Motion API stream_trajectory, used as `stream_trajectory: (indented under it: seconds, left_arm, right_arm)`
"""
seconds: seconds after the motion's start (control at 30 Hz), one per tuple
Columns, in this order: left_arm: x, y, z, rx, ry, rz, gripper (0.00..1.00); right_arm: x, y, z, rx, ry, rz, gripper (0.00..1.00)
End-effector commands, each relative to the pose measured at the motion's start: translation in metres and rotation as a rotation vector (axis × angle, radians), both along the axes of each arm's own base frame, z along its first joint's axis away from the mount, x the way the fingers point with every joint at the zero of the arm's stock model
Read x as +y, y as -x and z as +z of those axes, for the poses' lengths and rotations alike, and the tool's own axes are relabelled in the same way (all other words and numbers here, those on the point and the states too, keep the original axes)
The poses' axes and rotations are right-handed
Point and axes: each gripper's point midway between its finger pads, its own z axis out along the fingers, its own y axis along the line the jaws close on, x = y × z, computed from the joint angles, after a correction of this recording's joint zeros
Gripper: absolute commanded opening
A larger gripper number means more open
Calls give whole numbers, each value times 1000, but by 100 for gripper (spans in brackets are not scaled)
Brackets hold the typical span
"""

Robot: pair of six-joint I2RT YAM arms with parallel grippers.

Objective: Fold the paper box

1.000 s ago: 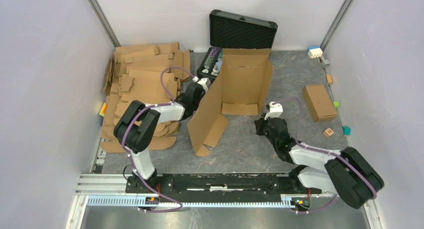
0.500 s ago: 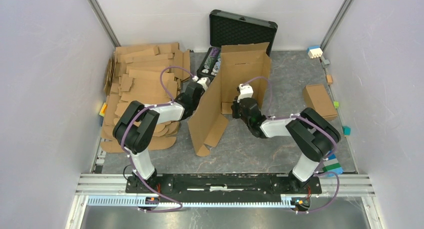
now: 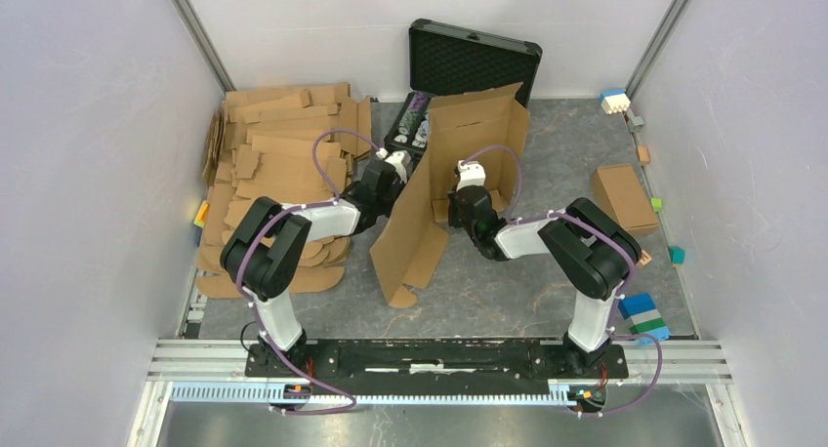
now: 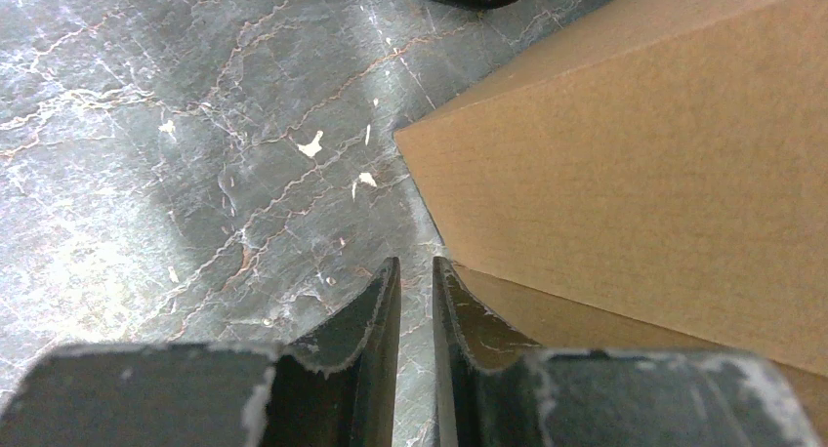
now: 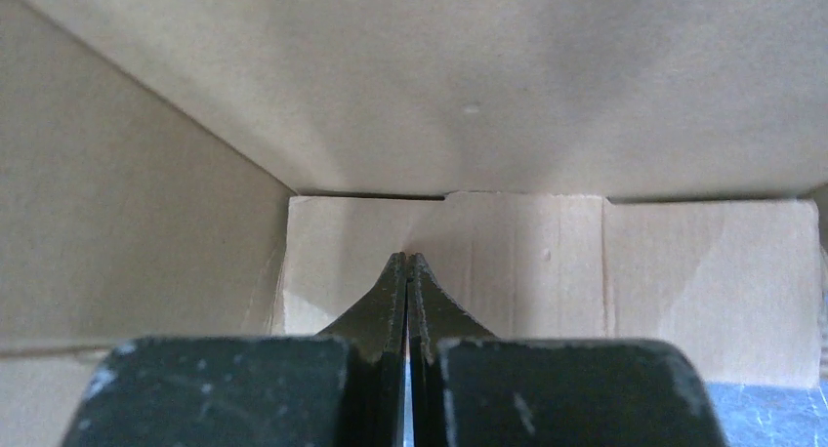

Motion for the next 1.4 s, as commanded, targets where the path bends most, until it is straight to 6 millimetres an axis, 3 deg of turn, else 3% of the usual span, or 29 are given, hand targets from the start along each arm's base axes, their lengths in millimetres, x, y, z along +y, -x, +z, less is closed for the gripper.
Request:
stream_trajectory:
  seconds: [0.0, 0.17, 0.47, 0.57, 0.7, 0.97, 1.03, 1.17, 1.37]
  left_arm:
    - [-10, -7, 27, -82, 41, -39, 25]
    - [-10, -7, 26, -83, 38, -42, 25]
    - [-9, -7, 27, -87, 35, -40, 25]
    - [-9, -7, 26, -87, 34, -41, 25]
    - [-9, -6, 28, -90, 34, -42, 25]
    - [-10, -6, 28, -91, 34, -45, 25]
    - [-10, -6, 28, -92, 32, -44, 25]
    - [-9, -6, 27, -89, 28, -43, 25]
    - [-10, -6, 26, -87, 29, -45, 25]
  right_arm:
    - [1, 1, -16, 43, 44, -19, 0]
    - [-5, 7, -15, 38, 49, -36, 0]
    - [-9, -13, 52, -102, 93, -55, 0]
    - [-16, -17, 66, -136, 135, -70, 0]
    - [-23, -21, 58, -119, 210, -84, 0]
    - [-40, -12, -6, 49, 332, -75, 0]
    - [-40, -8, -12, 60, 317, -64, 0]
    - [-33, -11, 4, 26, 276, -51, 0]
    - [-19, -23, 52, -60, 214, -27, 0]
